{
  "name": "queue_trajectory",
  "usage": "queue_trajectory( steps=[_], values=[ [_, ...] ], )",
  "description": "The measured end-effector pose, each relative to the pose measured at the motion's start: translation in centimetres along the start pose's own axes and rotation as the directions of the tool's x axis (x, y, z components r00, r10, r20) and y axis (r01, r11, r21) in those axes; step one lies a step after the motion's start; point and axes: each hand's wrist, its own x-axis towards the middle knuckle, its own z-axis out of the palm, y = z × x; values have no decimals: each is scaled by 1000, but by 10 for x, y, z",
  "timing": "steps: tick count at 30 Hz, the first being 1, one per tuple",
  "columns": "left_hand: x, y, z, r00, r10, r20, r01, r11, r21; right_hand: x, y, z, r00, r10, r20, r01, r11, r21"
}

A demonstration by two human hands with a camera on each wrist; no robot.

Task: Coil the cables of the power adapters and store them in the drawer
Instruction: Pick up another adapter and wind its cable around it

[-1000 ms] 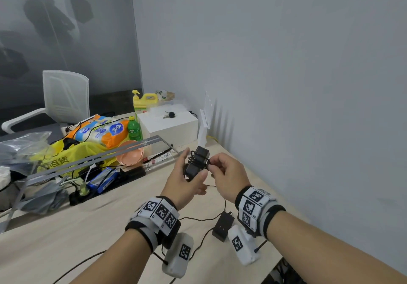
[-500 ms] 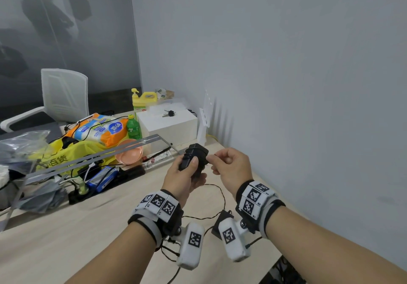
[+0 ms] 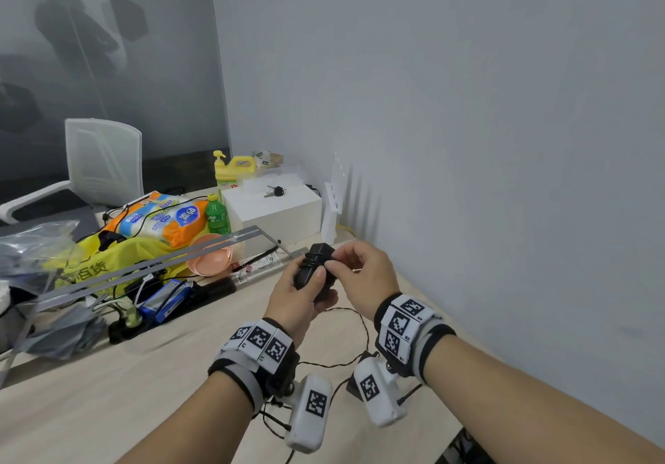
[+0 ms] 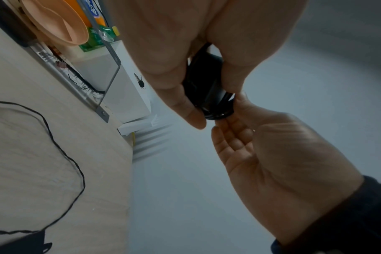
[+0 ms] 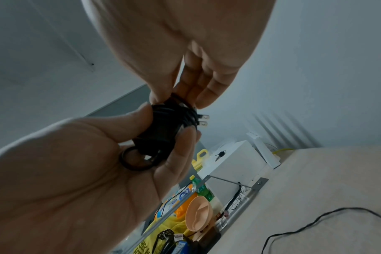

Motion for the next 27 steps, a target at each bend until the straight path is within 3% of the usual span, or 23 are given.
queue_trajectory(
  steps=[6, 20, 24, 27],
  values=[
    [0, -8, 1, 998, 62, 3, -62, 997, 50, 3, -3, 6, 997, 49, -56, -53, 997, -61],
    [5, -7, -9, 977, 204, 65, -214, 938, 273, 10, -10, 10, 977, 176, 122, -160, 979, -127],
    [6, -4, -10, 971, 227, 70, -237, 906, 351, 12, -13, 11, 982, 179, 56, -171, 978, -115],
    [6, 1, -7, 978, 198, 62, -207, 932, 299, 8, -15, 14, 993, 113, -47, -119, 977, -178]
  ],
)
